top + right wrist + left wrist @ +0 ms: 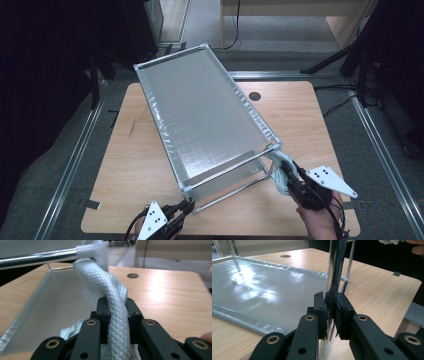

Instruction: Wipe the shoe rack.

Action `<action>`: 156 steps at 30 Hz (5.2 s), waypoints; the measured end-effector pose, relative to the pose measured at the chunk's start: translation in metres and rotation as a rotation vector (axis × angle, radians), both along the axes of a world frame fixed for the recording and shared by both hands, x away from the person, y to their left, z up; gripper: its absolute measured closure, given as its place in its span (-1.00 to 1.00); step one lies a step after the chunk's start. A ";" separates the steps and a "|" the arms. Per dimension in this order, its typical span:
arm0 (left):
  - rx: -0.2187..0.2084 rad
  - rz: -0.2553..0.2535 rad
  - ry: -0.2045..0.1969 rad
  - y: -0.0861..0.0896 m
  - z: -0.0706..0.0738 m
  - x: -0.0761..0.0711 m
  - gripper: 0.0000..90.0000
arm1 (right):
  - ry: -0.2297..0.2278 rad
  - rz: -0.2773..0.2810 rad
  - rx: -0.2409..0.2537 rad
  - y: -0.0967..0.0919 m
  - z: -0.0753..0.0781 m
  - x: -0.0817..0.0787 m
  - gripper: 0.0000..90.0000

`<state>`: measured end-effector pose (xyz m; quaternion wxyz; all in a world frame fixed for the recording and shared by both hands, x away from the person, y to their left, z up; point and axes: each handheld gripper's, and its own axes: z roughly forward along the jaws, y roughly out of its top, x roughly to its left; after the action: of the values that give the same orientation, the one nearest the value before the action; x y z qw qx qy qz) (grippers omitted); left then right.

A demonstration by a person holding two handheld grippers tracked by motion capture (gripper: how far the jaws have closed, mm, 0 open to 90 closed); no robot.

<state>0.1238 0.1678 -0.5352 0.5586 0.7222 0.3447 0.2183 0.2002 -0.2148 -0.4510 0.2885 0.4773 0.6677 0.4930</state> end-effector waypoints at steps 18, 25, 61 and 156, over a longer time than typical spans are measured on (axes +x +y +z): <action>-0.008 -0.003 0.003 0.000 -0.001 0.000 0.82 | -0.154 -0.006 0.025 0.012 0.049 0.002 0.73; -0.011 -0.020 0.016 0.002 0.000 0.002 0.82 | -0.137 0.119 0.039 0.057 0.042 -0.001 0.72; 0.002 -0.017 0.005 -0.001 -0.001 0.002 0.82 | -0.098 -0.032 0.043 0.029 0.042 0.009 0.72; 0.005 0.010 -0.009 -0.009 0.006 0.001 0.84 | -0.042 0.420 -0.073 0.161 0.051 -0.006 0.74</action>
<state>0.1252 0.1588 -0.5297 0.5572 0.7207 0.3455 0.2251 0.1941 -0.0535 -0.4002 0.2105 0.3064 0.7639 0.5276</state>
